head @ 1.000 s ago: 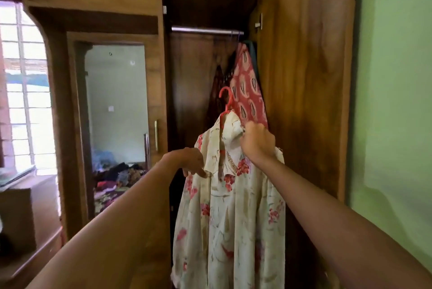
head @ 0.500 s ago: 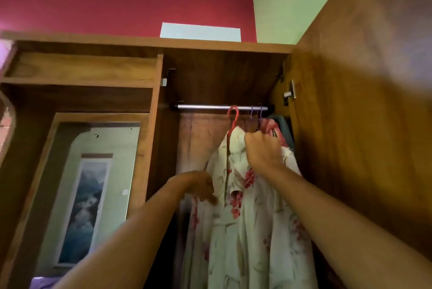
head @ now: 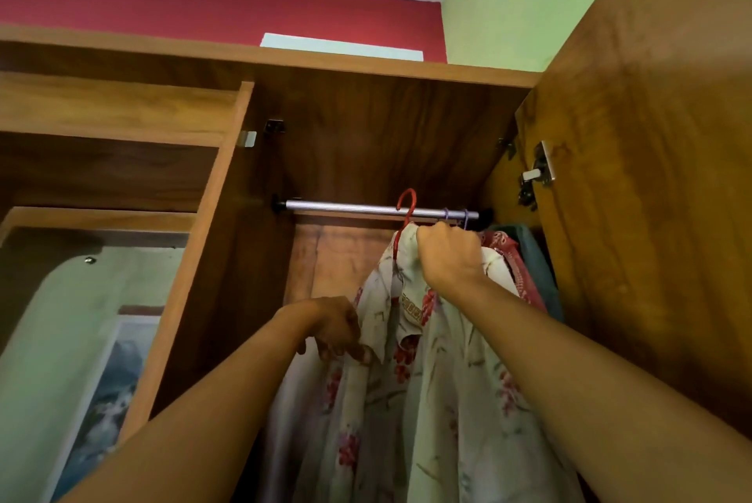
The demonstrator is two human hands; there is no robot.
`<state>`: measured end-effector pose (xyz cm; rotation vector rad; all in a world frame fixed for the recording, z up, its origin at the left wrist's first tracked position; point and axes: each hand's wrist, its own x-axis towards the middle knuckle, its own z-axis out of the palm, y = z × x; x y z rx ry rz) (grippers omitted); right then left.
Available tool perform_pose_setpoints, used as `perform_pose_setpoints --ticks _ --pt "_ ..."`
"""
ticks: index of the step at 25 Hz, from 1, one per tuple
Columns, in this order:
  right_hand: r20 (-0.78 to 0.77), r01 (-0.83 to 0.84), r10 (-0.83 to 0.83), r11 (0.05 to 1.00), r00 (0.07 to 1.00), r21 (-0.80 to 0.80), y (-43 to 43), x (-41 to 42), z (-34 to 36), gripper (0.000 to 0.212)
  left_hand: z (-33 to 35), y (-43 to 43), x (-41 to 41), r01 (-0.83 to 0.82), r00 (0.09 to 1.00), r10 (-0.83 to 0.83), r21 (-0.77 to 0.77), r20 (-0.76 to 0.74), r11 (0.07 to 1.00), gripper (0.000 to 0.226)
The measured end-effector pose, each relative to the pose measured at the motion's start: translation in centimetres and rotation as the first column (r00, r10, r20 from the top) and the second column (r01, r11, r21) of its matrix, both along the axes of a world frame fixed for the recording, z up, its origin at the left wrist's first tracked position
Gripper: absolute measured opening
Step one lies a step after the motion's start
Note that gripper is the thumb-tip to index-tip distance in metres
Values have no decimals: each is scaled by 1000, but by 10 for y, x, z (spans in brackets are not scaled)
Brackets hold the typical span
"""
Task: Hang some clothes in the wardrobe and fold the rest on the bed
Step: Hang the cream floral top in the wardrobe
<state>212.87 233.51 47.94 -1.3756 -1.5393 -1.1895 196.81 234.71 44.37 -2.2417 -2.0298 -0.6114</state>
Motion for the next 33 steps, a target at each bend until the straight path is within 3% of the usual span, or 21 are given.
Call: perform_pose_setpoints --ticks 6,17,20,22,26,33 --pt "16 46 -47 996 999 73 28 -10 24 32 8 33 -16 -26 1000 26 7 -14 1000 53" --pt "14 243 -242 970 970 -25 55 -24 16 28 -8 66 -11 34 999 -34 -22 -42 999 55" --pt "111 296 -299 954 948 46 53 -27 4 31 -18 67 -10 39 999 -40 -44 -35 998 54" --pt "203 232 -241 970 949 66 55 -24 -9 32 -25 63 -8 34 999 -36 -62 -35 998 53" --pt "265 102 -70 989 962 -107 58 -18 -50 42 -43 47 -1 37 999 -38 -107 -10 994 51" --pt "398 146 28 905 917 -399 33 -3 -127 49 -94 12 23 82 997 -81 -192 11 978 47"
